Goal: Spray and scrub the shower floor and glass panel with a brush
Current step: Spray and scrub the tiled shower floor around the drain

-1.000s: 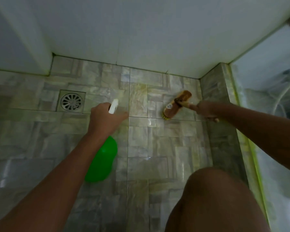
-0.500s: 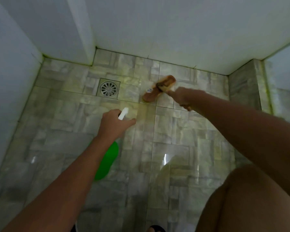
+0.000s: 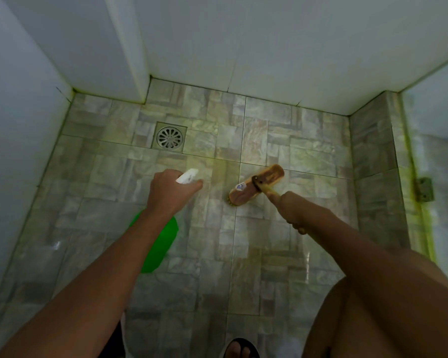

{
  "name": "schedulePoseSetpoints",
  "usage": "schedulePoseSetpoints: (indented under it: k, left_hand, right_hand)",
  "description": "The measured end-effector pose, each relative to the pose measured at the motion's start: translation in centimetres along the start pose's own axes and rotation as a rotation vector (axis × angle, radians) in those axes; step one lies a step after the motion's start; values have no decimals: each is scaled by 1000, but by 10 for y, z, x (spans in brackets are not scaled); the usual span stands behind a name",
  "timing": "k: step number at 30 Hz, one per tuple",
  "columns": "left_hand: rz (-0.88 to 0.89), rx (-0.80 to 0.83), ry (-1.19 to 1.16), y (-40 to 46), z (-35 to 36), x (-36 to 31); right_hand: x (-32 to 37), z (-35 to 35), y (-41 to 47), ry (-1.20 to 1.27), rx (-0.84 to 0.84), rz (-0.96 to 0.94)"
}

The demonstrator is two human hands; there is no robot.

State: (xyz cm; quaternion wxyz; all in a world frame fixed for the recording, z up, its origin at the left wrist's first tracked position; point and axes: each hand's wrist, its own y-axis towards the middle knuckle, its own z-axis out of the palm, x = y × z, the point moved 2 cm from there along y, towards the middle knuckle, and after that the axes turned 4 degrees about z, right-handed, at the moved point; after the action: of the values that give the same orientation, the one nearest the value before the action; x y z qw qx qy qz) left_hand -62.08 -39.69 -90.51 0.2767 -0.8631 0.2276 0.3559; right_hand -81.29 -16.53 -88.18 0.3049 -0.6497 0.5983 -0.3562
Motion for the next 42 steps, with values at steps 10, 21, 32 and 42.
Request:
schedulePoseSetpoints:
  k: [10,21,32,42]
  left_hand:
    - [10,-37,-39,7,-9,16]
    - [63,-143,-49,7,-25,26]
    - [-10,-219,-109,13,-41,39]
    - [-81,-236,-111,19,-59,52]
  right_hand:
    - [10,-8,0,-115,33,-7]
    - [199,5,13,-234,22,-355]
    - [118,9,3,-302,43,-174]
    - [185,19,-1,-231,23,-272]
